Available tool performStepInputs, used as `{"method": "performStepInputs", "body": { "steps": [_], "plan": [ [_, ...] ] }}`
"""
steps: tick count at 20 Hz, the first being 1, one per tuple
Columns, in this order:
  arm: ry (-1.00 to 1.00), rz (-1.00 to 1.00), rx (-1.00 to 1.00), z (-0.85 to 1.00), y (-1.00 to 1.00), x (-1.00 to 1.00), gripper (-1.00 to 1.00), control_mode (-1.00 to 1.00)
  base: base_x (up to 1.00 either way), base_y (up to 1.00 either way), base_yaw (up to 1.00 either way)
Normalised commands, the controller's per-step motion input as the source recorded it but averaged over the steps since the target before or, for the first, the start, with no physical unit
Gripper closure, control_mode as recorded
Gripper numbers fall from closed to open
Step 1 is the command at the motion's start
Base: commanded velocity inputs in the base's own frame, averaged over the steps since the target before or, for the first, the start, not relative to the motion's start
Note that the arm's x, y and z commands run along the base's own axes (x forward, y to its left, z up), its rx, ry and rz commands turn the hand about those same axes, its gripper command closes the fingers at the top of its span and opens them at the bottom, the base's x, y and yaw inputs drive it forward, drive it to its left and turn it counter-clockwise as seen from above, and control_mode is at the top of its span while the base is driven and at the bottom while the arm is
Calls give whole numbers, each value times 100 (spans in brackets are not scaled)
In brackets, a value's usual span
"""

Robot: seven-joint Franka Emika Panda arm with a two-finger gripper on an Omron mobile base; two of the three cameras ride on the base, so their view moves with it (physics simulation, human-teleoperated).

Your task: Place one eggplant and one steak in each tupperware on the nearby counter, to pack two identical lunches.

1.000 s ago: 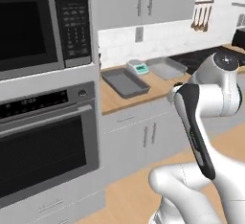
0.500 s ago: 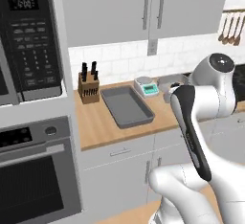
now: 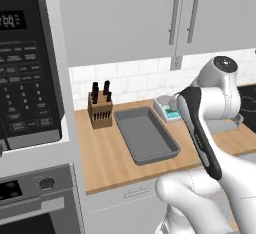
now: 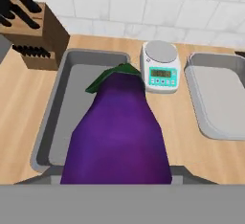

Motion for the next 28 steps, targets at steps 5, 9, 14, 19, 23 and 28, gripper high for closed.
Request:
{"method": "performStepInputs", "body": {
  "steps": [5, 9, 14, 19, 23, 28],
  "plan": [
    [31, 20, 0, -89, 0, 48, 100, -100, 0, 0, 0],
    [19, 16, 0, -81, 10, 76, 100, -100, 0, 0, 0],
    [1, 12, 0, -59, 32, 74, 100, -100, 0, 0, 0],
    [0, 7, 0, -52, 24, 55, 100, -100, 0, 0, 0],
    [0, 4, 0, -55, 11, 42, 100, -100, 0, 0, 0],
    [0, 3, 0, -46, 17, 34, 100, -100, 0, 0, 0]
  ]
}}
